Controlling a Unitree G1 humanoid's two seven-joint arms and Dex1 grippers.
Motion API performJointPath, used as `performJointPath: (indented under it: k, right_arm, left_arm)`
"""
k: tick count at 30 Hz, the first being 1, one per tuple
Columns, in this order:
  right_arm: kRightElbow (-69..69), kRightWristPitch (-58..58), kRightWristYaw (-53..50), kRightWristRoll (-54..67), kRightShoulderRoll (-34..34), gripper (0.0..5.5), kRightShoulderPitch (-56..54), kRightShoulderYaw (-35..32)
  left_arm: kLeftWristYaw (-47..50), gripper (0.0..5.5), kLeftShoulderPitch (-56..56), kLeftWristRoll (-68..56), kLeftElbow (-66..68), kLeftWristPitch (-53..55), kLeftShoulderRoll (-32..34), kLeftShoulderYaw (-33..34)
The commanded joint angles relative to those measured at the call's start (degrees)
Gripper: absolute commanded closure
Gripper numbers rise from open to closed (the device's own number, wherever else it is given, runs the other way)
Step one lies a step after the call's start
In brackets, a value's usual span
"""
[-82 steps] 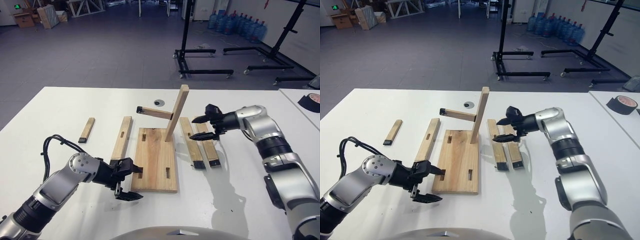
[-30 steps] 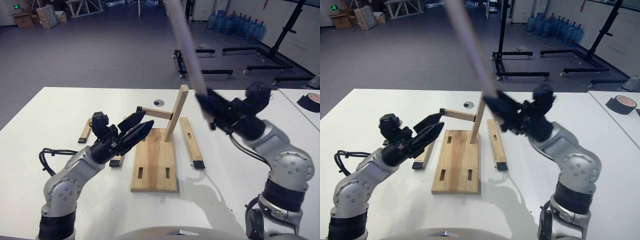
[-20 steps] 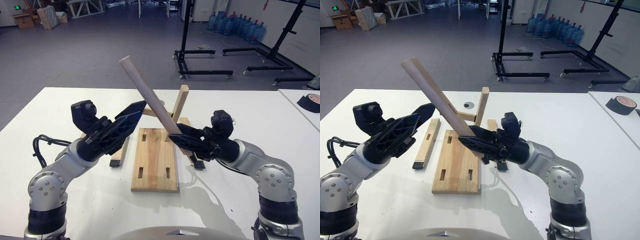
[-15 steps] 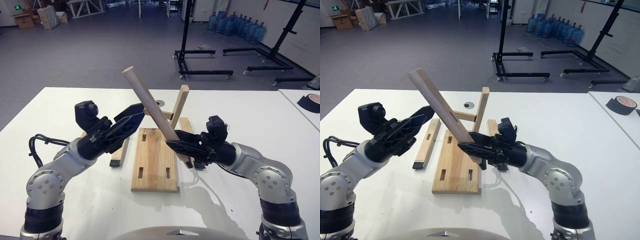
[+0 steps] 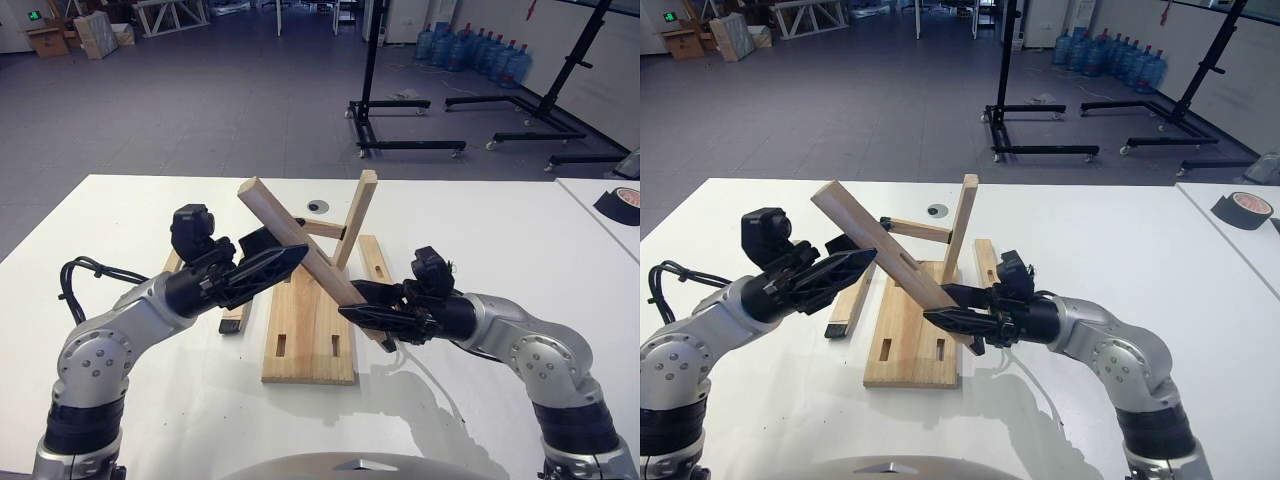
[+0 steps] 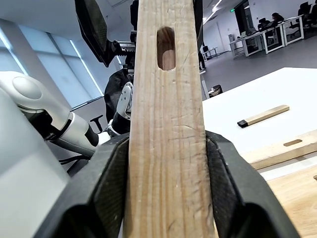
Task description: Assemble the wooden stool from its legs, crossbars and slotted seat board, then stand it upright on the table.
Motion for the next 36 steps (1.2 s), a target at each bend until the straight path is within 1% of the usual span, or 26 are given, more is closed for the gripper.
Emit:
performJointPath:
  k: [1,5,12,14,18,21,29,30,31,33,36]
  right_arm:
    - [1.19,-0.42,0.50,-1.44,-1.57,3.47,-2.12,-0.03]
    - [1.77,-0.05,1.50,-1.09,-2.00,3.47,-3.04,-0.33]
    - [2.47,-0.13,2.24,-1.61,-2.13,3.47,-4.30,0.42]
    - [2.63,-0.24,2.49,-2.06,-2.22,3.47,-4.49,0.68]
    - [2.89,-0.77,3.00,-3.15,-2.26,3.47,-4.86,1.30]
    - [2.94,-1.37,3.38,-4.03,-2.23,3.47,-4.93,1.65]
    - [2.96,-3.86,3.54,-6.46,-2.38,3.48,-4.44,2.24]
    - [3.14,-2.37,2.87,-5.98,-2.59,3.48,-4.51,2.57]
    - [3.22,-1.69,2.14,-5.75,-2.48,3.10,-4.61,2.60]
    - [3.10,-0.98,1.22,-5.41,-2.30,2.71,-4.64,2.45]
    - [3.25,-1.20,-0.37,-6.51,-3.01,2.18,-4.36,2.13]
  left_arm:
    - [-0.01,1.09,1.06,1.67,-1.37,-0.62,-0.33,-0.41]
    - [-0.51,1.09,0.80,3.11,-0.74,-1.06,-0.49,-0.33]
    - [-0.39,2.19,0.95,4.57,-0.98,-1.68,-1.67,-1.21]
    - [-0.41,2.42,1.04,4.32,-1.21,-1.74,-1.87,-1.29]
    - [-0.91,3.12,1.41,3.91,-1.82,-1.38,-1.75,-1.72]
    - [-0.97,3.47,1.63,3.63,-1.98,-1.35,-1.66,-1.71]
    - [-1.54,3.47,2.20,4.33,-1.91,-1.63,-1.35,-1.60]
    - [-1.52,3.47,1.97,5.67,-1.36,-2.21,-1.19,-1.32]
    - [-1.48,3.47,1.70,7.01,-0.51,-3.01,-0.81,-0.40]
    - [-1.68,3.47,1.00,8.83,1.35,-4.18,0.21,2.07]
    - [-2.95,3.47,-0.54,10.65,4.99,-5.44,3.51,7.36]
